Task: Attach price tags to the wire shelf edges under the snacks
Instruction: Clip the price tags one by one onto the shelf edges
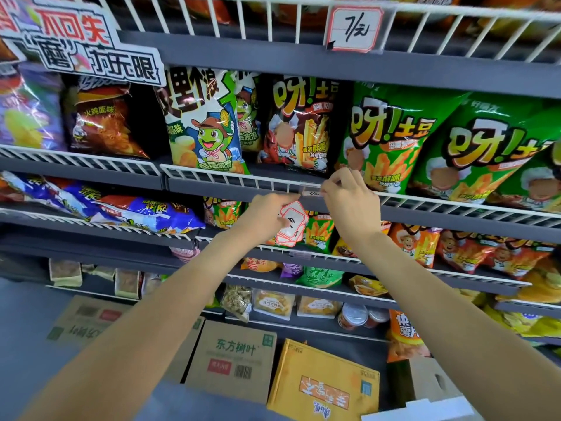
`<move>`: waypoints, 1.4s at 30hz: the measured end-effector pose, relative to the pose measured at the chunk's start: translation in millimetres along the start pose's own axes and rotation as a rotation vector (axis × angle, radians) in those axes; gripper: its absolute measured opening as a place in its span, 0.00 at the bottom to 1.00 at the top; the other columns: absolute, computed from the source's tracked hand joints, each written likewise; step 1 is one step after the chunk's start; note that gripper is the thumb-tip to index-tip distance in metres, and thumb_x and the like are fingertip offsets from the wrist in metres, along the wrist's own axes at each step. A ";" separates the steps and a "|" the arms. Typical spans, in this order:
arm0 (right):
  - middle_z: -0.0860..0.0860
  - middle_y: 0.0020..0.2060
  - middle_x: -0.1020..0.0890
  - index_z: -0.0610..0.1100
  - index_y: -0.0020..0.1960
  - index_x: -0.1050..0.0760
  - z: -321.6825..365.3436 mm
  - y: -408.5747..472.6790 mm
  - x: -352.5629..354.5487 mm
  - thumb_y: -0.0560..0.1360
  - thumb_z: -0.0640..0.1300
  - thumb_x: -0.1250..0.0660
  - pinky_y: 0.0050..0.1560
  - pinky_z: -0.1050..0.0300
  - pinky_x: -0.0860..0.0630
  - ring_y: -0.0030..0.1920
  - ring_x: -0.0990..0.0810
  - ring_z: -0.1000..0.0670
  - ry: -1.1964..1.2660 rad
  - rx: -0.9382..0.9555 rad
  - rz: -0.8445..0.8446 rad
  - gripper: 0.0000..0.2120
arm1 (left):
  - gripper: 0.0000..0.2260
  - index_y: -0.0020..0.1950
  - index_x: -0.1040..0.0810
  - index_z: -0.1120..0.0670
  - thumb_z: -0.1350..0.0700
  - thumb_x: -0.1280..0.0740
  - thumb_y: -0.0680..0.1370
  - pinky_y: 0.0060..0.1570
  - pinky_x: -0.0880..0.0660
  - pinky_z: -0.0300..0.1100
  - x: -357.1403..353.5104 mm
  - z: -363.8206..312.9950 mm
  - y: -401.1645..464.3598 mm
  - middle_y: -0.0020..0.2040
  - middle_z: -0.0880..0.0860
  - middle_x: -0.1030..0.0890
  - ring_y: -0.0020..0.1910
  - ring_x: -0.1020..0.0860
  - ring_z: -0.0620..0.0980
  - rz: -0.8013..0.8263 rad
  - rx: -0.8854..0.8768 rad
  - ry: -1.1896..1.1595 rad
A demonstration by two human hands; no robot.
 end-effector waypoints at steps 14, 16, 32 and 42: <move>0.41 0.52 0.29 0.36 0.48 0.25 9.3 -6.2 -2.1 0.69 0.27 0.35 0.33 0.54 0.36 0.49 0.28 0.41 -0.128 0.010 0.174 0.10 | 0.26 0.72 0.33 0.51 0.62 0.33 0.76 0.66 0.36 0.46 4.6 -2.1 2.6 0.67 0.55 0.26 0.69 0.32 0.56 0.000 -0.002 -0.035; 0.42 0.54 0.29 0.37 0.51 0.26 6.4 -6.8 -0.3 0.71 0.28 0.36 0.35 0.55 0.35 0.52 0.28 0.41 -0.144 -0.026 0.216 0.11 | 0.26 0.73 0.34 0.50 0.61 0.32 0.76 0.66 0.37 0.46 5.2 -3.0 4.2 0.67 0.56 0.26 0.69 0.33 0.57 0.001 0.000 -0.023; 0.43 0.38 0.24 0.37 0.45 0.21 -29.8 -6.7 -24.2 0.78 0.40 0.42 0.36 0.54 0.31 0.35 0.26 0.42 0.526 -0.459 0.210 0.12 | 0.32 0.73 0.37 0.46 0.74 0.42 0.75 0.45 0.29 0.53 1.8 -22.7 2.6 0.57 0.64 0.25 0.57 0.28 0.64 -0.089 -0.078 0.100; 0.46 0.31 0.24 0.43 0.46 0.20 -27.2 -23.1 -16.4 0.78 0.39 0.42 0.29 0.57 0.36 0.27 0.32 0.51 0.755 -0.562 0.176 0.11 | 0.26 0.73 0.35 0.49 0.65 0.36 0.77 0.61 0.36 0.49 7.7 -23.0 -2.6 0.66 0.58 0.27 0.68 0.36 0.59 -0.062 -0.031 -0.039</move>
Point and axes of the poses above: each hand's wrist, its own y-axis towards the middle knuckle, its own x-axis out of the back of the hand, z = x × y, the point moved 9 cm from there along y, towards the middle knuckle
